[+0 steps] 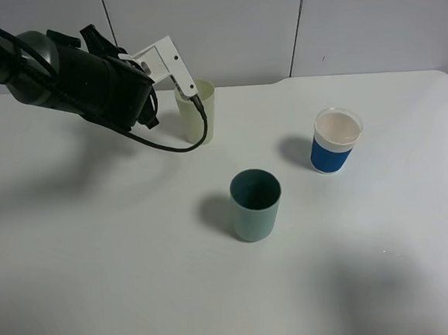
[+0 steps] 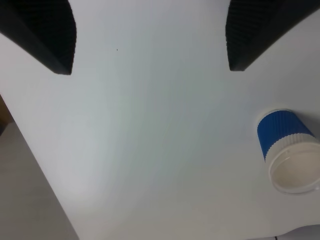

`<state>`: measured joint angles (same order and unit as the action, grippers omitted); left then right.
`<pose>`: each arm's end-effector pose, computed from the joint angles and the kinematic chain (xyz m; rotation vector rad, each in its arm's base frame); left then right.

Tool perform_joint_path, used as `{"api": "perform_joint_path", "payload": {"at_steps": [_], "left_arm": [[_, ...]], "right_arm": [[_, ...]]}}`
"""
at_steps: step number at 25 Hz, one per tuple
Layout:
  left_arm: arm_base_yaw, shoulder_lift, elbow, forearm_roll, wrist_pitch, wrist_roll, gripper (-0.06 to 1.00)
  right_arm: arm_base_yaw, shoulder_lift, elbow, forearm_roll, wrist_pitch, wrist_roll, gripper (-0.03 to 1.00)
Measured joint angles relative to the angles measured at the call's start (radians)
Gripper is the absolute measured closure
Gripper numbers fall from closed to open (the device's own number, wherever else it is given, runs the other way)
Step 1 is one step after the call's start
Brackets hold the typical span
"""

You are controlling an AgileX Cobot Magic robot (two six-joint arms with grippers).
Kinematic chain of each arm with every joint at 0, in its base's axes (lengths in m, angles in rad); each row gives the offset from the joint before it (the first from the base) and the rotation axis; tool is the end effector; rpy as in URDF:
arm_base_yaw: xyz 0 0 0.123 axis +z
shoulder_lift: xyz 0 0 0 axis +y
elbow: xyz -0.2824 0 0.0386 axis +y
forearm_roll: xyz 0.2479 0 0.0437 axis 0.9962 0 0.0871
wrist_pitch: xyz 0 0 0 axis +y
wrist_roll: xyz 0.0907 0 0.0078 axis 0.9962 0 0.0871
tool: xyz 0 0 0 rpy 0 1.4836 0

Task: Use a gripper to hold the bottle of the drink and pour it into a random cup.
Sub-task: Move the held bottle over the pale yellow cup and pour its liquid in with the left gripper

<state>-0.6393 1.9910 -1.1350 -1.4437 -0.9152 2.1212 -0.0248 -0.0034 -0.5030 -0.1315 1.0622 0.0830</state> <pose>0.3574 -0.1767 0.1744 0.9048 1.8790 1.0428 -0.0064 -0.0103 0.2784 0.1163 2.0312 -0.1206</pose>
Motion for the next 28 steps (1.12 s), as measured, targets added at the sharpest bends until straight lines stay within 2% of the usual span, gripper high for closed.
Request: {"api": "perform_joint_path", "payload": {"at_steps": [9,18,28], "left_arm": [[0.0,0.0,0.0,0.099,0.0,-0.023,0.58],[0.0,0.046,-0.093,0.066,-0.024,-0.011,0.58],[0.0,0.081,-0.096,0.082,-0.072,0.031,0.58]], "right_arm": [[0.0,0.0,0.0,0.0,0.0,0.0,0.33],[0.0,0.0,0.0,0.0,0.0,0.0,0.33],[0.0,0.0,0.0,0.0,-0.001,0.0,0.33]]}}
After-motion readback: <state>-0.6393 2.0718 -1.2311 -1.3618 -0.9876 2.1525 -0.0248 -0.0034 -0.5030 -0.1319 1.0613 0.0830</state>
